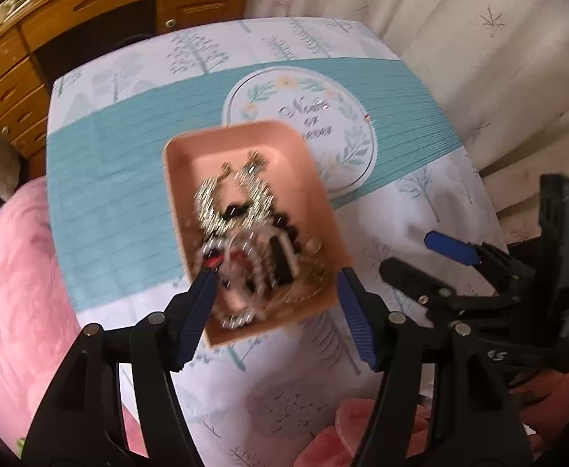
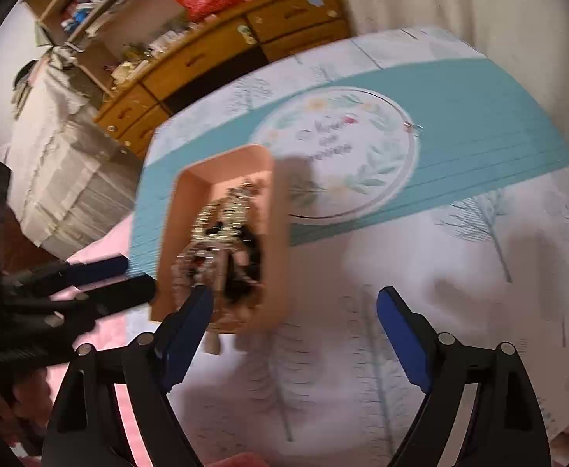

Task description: Organize jewelry

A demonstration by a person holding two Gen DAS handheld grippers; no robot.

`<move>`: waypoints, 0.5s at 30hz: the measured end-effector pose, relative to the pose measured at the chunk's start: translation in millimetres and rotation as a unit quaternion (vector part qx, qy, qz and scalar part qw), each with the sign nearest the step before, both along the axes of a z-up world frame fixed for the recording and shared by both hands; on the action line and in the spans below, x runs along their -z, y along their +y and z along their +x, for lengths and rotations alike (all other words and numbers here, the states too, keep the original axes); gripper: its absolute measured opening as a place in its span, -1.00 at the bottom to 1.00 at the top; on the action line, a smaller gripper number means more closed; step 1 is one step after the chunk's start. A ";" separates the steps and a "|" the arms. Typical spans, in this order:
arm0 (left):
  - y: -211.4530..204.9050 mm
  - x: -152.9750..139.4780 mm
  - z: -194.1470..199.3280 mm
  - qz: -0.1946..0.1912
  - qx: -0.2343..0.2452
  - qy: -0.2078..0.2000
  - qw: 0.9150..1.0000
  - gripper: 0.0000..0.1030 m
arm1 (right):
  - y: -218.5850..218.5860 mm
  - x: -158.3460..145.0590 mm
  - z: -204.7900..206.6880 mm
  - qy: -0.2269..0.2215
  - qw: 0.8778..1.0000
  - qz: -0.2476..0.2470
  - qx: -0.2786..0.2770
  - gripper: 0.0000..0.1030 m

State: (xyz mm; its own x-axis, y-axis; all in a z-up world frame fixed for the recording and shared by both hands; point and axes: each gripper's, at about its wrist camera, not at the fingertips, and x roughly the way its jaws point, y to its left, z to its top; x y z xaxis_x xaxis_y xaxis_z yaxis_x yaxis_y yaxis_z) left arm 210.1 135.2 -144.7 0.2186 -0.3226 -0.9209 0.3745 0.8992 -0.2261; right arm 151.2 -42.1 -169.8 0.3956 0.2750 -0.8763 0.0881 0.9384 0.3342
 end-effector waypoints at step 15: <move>-99.0 -18.8 109.7 0.041 0.047 -0.062 0.996 0.19 | -87.6 43.1 85.4 -0.026 0.995 -0.092 -0.020 0.75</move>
